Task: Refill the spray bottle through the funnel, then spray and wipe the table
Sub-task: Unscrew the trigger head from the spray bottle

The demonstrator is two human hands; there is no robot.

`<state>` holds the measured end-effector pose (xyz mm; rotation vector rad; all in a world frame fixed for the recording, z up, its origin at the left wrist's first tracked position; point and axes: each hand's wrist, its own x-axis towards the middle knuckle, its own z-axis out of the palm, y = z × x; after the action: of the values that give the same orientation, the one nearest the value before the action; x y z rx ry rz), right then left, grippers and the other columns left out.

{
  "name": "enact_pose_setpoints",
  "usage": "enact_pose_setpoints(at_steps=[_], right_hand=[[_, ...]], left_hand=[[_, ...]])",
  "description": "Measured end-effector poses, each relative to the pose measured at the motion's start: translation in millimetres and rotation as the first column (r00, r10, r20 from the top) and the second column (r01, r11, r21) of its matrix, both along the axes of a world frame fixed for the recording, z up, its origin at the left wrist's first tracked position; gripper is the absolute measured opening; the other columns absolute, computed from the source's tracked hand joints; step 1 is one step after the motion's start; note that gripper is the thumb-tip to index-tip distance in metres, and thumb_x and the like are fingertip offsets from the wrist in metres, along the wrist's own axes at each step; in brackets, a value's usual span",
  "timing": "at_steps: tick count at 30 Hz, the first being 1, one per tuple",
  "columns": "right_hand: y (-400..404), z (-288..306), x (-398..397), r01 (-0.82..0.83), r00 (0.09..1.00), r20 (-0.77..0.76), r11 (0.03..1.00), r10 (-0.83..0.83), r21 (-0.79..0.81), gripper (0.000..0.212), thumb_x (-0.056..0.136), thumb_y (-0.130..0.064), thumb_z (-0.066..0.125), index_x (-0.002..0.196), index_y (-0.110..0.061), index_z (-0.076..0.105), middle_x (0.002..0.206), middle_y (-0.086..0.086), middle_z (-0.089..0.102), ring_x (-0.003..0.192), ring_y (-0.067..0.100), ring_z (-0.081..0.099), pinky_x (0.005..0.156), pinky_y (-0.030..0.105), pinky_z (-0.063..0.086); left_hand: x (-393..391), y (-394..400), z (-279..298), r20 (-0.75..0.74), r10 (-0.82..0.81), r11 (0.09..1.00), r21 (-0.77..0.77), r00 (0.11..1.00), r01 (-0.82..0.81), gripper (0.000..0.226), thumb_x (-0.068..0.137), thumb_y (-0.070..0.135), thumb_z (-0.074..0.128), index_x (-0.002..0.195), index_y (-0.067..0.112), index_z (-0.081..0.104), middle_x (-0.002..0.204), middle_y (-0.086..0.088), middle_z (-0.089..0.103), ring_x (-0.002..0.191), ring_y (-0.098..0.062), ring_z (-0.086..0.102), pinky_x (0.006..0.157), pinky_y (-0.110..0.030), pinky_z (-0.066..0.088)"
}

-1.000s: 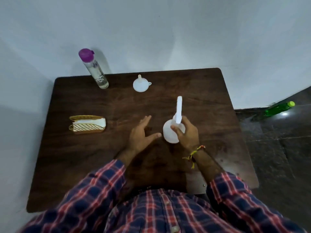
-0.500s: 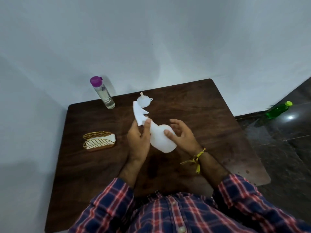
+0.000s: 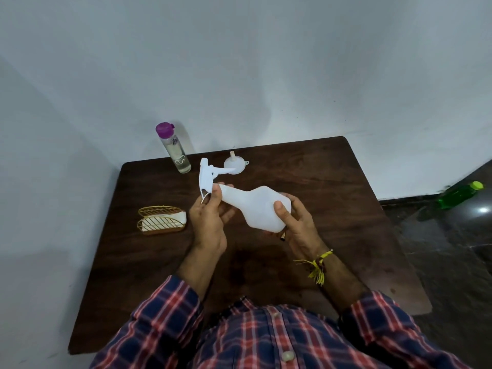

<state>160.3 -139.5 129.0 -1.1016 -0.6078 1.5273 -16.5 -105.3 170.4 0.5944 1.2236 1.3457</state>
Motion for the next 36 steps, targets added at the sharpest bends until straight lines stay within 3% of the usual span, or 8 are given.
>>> enact_pose_setpoints(at_steps=[5,14,17,20,25,29,34,36], right_hand=[[2.2,5.5,3.7,-0.132,0.990,0.039,0.983,0.138,-0.127,0.078,0.057,-0.063,0.083,0.119,-0.021,0.062,0.114,0.009,0.070,0.096,0.032,0.072,0.059,0.039,0.060],[-2.5,4.1,8.6,-0.216,0.828,0.555,0.958,0.077,0.190,0.068,0.073,-0.053,0.077,0.130,-0.033,0.046,0.123,-0.013,0.056,0.112,0.016,0.060,0.086,0.033,0.058],[1.7,3.8,6.3,-0.281,0.943,0.157,0.954,0.294,-0.102,0.082,0.070,-0.071,0.062,0.136,-0.026,0.045,0.129,0.008,0.059,0.110,0.029,0.065,0.078,0.048,0.060],[-1.5,3.2,7.6,-0.410,0.912,-0.142,0.851,0.385,-0.328,0.072,0.084,-0.074,0.042,0.129,-0.020,0.057,0.113,0.019,0.067,0.083,0.031,0.072,0.063,0.040,0.060],[-17.5,-17.8,22.2,-0.345,0.936,-0.151,0.912,0.317,-0.222,0.061,0.078,-0.031,0.076,0.132,-0.020,0.051,0.136,0.014,0.052,0.119,0.034,0.058,0.075,0.042,0.057],[-21.3,-16.5,28.5,-0.478,0.874,-0.203,0.854,0.441,-0.202,0.064,0.075,-0.032,0.080,0.133,-0.025,0.054,0.137,0.012,0.052,0.125,0.036,0.055,0.087,0.051,0.056],[-18.7,-5.7,12.6,-0.360,0.818,0.480,0.933,0.318,-0.006,0.086,0.061,-0.035,0.090,0.131,-0.031,0.040,0.130,-0.006,0.051,0.118,0.014,0.056,0.086,0.030,0.058],[-13.5,1.2,11.8,-0.387,0.819,0.454,0.922,0.350,-0.013,0.088,0.065,-0.047,0.083,0.138,-0.029,0.036,0.130,-0.007,0.051,0.115,0.011,0.058,0.084,0.026,0.057]], left_hand=[[-11.3,5.9,3.0,-0.096,0.009,1.000,-0.010,0.995,-0.010,0.038,0.089,0.033,0.067,0.117,0.007,0.064,0.102,-0.010,0.075,0.096,-0.022,0.073,0.066,-0.037,0.060],[-8.5,11.7,-4.5,-0.064,0.149,0.969,-0.189,0.987,-0.159,0.026,0.092,0.028,0.065,0.106,0.006,0.065,0.082,-0.006,0.076,0.081,-0.019,0.075,0.063,-0.036,0.062],[-9.3,6.1,-9.2,-0.080,0.108,0.981,-0.152,0.991,-0.119,0.031,0.093,0.030,0.064,0.111,0.004,0.064,0.093,-0.011,0.076,0.088,-0.020,0.074,0.063,-0.033,0.061],[-8.6,-2.9,-13.2,-0.140,-0.035,0.995,-0.100,0.990,0.021,0.038,0.093,0.029,0.063,0.122,0.004,0.059,0.105,-0.014,0.073,0.098,-0.022,0.072,0.071,-0.035,0.061],[-15.4,-7.3,-11.3,-0.255,-0.167,0.985,-0.075,0.953,0.152,0.041,0.087,0.020,0.071,0.123,0.009,0.057,0.109,-0.014,0.072,0.102,-0.024,0.071,0.081,-0.044,0.060],[-19.7,-1.0,-5.5,-0.293,-0.238,0.971,-0.077,0.926,0.225,0.041,0.085,0.025,0.073,0.121,0.010,0.059,0.106,-0.013,0.073,0.101,-0.024,0.071,0.082,-0.049,0.059],[-18.4,1.8,-1.6,-0.279,-0.165,0.986,-0.051,0.946,0.157,0.033,0.086,0.022,0.072,0.115,0.010,0.063,0.102,-0.013,0.074,0.098,-0.025,0.072,0.079,-0.048,0.060],[-22.9,5.1,3.9,-0.295,-0.198,0.980,-0.025,0.935,0.200,0.037,0.085,0.025,0.073,0.117,0.009,0.063,0.101,-0.014,0.074,0.097,-0.026,0.072,0.079,-0.049,0.060]])
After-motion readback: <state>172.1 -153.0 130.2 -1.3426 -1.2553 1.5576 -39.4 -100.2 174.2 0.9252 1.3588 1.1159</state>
